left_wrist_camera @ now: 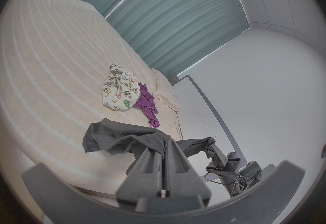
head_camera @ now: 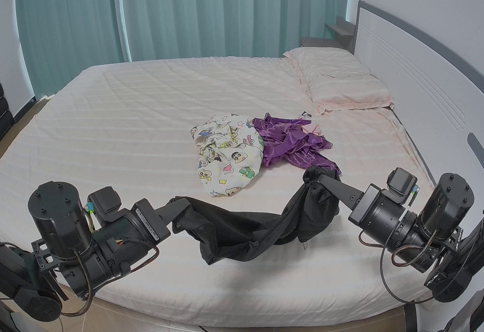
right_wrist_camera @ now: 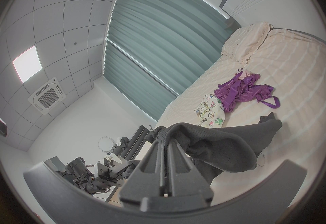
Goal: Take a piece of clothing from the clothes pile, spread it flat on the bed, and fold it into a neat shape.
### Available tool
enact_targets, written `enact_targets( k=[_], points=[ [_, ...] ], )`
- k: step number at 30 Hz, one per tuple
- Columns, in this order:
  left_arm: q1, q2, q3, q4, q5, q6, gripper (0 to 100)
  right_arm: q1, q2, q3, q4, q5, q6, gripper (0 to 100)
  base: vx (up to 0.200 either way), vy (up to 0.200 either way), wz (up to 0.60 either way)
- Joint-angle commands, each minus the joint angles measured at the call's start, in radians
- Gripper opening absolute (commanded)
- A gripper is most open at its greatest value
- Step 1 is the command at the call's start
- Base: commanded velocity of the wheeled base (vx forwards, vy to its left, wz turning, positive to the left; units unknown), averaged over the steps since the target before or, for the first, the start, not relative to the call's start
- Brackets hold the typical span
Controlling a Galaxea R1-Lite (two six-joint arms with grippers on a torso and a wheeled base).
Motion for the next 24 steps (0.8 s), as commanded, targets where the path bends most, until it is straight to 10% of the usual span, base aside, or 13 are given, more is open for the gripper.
enact_targets(
  k=[1, 24],
  points=[
    [0.001, -0.005, 0.002, 0.003, -0.001, 0.001, 0, 0.004, -0.003, 0.002, -0.001, -0.001, -0.009, 0, 0.000, 0.200, 0.00],
    [0.007, -0.021, 0.002, 0.005, 0.000, 0.002, 0, 0.016, -0.006, 0.012, -0.002, -0.021, -0.026, 0, 0.000, 0.200, 0.00]
  ],
)
